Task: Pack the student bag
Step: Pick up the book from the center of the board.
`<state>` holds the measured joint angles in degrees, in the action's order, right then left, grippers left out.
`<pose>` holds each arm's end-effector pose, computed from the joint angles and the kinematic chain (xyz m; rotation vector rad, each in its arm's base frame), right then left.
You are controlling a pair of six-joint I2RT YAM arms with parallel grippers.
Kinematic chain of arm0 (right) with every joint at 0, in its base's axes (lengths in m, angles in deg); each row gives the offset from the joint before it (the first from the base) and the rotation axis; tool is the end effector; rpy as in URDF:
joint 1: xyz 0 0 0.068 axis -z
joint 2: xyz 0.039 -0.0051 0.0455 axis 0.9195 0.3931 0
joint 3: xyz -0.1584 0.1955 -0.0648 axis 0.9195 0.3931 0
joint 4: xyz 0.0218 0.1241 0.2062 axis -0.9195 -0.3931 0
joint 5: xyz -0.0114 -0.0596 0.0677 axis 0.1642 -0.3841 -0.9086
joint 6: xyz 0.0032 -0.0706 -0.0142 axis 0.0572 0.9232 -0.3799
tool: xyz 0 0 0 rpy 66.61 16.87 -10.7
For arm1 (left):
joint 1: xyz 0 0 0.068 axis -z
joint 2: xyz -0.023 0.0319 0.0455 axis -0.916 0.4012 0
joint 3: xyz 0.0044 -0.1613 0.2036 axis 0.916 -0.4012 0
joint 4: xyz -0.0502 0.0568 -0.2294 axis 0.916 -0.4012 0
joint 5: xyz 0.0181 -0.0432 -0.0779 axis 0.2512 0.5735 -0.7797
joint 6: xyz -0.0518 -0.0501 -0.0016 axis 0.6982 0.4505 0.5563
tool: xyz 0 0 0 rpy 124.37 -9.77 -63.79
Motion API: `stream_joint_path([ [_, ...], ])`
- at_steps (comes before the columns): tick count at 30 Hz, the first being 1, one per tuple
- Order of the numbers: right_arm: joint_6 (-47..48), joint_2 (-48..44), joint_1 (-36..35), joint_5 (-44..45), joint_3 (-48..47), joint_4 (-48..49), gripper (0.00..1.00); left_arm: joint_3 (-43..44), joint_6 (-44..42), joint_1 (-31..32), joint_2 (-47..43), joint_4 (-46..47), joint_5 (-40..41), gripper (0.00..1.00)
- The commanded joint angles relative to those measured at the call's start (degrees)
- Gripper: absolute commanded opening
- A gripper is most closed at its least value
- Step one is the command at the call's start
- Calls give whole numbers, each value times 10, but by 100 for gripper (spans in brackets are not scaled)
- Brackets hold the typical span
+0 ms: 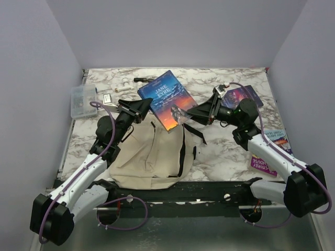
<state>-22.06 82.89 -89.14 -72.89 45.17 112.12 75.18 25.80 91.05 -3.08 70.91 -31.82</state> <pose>0.2288 0.1418 0.3189 0.0886 1.8634 1.9815 0.2038 -0.0989 0.3119 -0.7462 1.4674 -1.5714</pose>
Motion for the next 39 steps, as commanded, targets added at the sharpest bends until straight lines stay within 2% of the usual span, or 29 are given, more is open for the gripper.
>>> stream_joint_path([
  [1,-37,-23,-2,83,17,18,57,-17,22,-5,-7,137,30,0],
  [5,-75,-41,-32,184,44,44,78,-37,49,-3,-3,208,62,0],
  [7,-70,-47,-62,238,41,41,82,-40,59,-3,5,246,72,0],
  [12,-84,-35,-138,345,17,14,84,-34,60,-1,33,332,87,0],
  [20,-131,-9,-234,510,-12,-28,81,-22,43,10,61,401,115,0],
  [26,-143,18,-254,567,-37,-25,72,-24,32,25,67,413,148,0],
  [31,-143,25,-254,596,-39,-18,49,-38,17,31,65,413,162,0],
  [34,-136,36,-254,593,-49,-20,41,-49,3,34,64,414,156,0],
  [39,-119,49,-254,584,-42,11,11,-76,-31,39,56,405,115,0],
])
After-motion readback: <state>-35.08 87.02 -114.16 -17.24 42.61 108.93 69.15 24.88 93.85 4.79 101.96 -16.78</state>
